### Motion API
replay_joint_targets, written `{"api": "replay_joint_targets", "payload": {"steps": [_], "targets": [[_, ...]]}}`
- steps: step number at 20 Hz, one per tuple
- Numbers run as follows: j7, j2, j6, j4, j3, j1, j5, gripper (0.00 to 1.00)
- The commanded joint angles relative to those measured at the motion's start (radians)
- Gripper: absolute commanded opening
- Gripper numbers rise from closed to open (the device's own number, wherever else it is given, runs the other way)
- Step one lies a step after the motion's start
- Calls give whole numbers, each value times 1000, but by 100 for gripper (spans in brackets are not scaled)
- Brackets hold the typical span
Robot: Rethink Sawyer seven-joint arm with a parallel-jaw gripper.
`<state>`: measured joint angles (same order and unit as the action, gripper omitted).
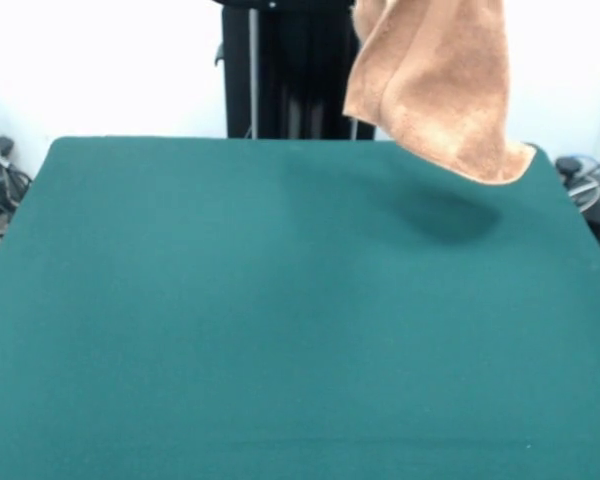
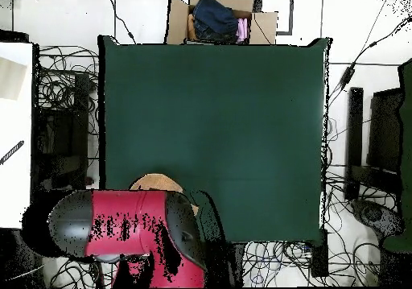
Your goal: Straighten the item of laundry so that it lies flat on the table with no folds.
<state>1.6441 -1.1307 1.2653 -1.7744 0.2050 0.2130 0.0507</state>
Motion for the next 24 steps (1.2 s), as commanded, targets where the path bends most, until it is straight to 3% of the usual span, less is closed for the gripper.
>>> {"api": "replay_joint_targets", "payload": {"steps": [1, 24], "targets": [[311, 58, -118, -159, 23, 17, -16, 0], [309, 116, -325, -260, 18, 12, -63, 0]]}}
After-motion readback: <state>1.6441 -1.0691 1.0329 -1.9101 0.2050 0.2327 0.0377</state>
